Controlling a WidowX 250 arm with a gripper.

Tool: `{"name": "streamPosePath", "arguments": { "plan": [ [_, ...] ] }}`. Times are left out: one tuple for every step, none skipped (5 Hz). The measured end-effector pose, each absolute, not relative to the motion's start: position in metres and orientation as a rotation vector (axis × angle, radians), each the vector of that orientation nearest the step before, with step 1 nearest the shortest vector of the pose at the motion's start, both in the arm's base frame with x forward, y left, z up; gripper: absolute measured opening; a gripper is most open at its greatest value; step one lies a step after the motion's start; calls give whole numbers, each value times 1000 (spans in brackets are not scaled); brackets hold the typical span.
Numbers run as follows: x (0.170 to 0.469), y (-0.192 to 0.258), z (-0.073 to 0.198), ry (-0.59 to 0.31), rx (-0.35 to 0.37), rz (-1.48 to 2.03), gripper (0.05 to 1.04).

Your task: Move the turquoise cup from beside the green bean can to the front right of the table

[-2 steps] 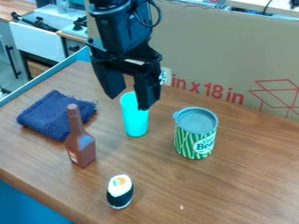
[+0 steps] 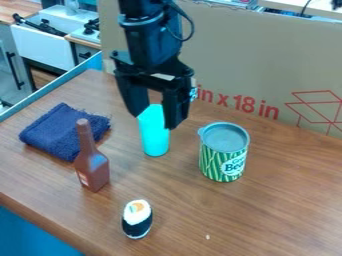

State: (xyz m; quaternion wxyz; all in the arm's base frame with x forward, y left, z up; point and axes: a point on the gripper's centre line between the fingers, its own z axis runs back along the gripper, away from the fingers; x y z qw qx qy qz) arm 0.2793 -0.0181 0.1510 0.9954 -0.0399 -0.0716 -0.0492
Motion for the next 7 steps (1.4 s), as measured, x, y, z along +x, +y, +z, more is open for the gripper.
{"name": "streamPosePath", "arguments": {
  "plan": [
    [305, -9, 146, -152, -16, -82, 999],
    [326, 1, 131, -130, 68, -80, 999],
    [346, 6, 118, -100, 117, -89, 999],
    [359, 9, 106, -62, 119, -83, 999],
    [364, 14, 92, -22, 118, -86, 999],
    [366, 13, 81, 21, 118, -86, 999],
    [366, 13, 76, 22, 117, -82, 999]
  ]
}}
